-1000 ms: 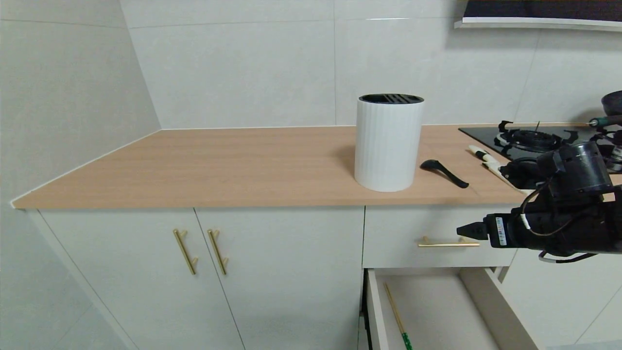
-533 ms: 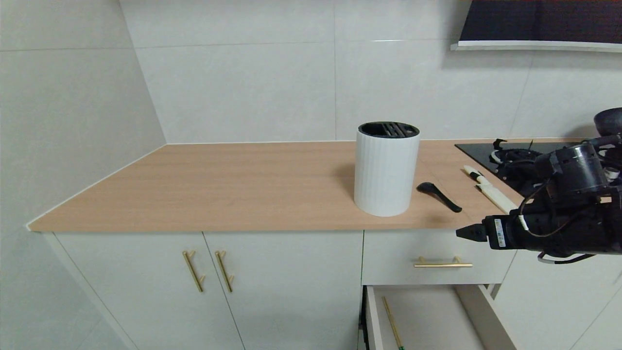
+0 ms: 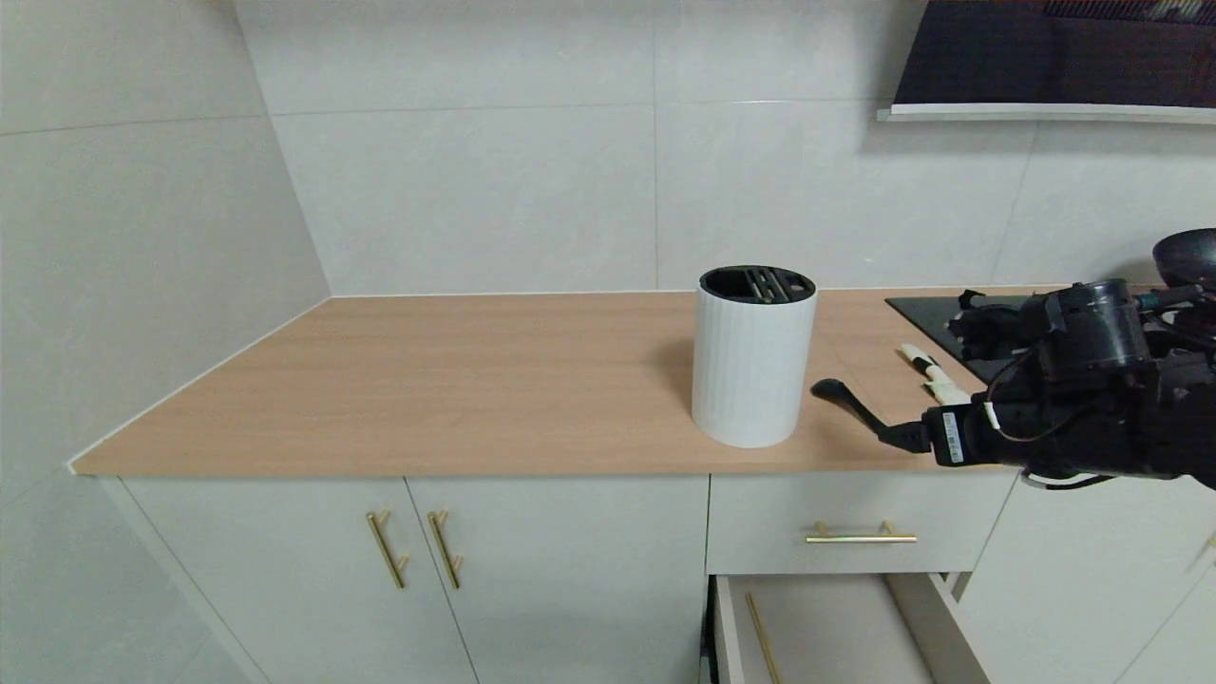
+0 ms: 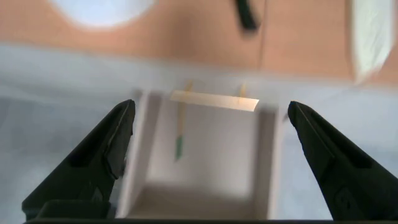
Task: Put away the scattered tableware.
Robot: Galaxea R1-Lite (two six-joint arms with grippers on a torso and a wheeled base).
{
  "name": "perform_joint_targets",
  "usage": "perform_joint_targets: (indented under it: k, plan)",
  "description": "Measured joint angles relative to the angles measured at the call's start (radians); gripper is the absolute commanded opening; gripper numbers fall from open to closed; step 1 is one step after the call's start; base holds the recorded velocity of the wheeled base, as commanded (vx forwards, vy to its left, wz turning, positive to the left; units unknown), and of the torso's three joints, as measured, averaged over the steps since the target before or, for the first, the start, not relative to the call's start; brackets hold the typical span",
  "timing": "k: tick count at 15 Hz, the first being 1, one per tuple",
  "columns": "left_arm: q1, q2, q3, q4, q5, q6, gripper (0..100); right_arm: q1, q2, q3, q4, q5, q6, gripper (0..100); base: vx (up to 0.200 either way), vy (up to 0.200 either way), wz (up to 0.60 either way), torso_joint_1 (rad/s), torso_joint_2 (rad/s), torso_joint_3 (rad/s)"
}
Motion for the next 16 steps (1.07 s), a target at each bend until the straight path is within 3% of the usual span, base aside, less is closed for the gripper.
perform_joint_targets:
  k: [3, 7, 15, 16]
  plan:
    - [0.000, 0.000, 0.000, 0.000, -0.001, 0.000, 100, -0.043, 0.149, -0.083, -0.137, 0.039, -0.083, 100, 0.000, 0.000, 0.00, 0.000, 0.00, 0.000]
    - [0.000, 0.000, 0.000, 0.000, 0.000, 0.000, 100, -0.117, 0.326, -0.193, -0.224, 0.206, -0.147, 100, 0.000, 0.000, 0.00, 0.000, 0.00, 0.000]
    - [0.000, 0.000, 0.000, 0.000, 0.000, 0.000, 100, -0.140, 0.517, -0.306, -0.285, 0.224, -0.164, 100, 0.000, 0.000, 0.00, 0.000, 0.00, 0.000]
    - [0.000, 0.000, 0.000, 0.000, 0.000, 0.000, 100, -0.140, 0.527, -0.313, -0.286, 0.224, -0.164, 0, 0.000, 0.000, 0.00, 0.000, 0.00, 0.000]
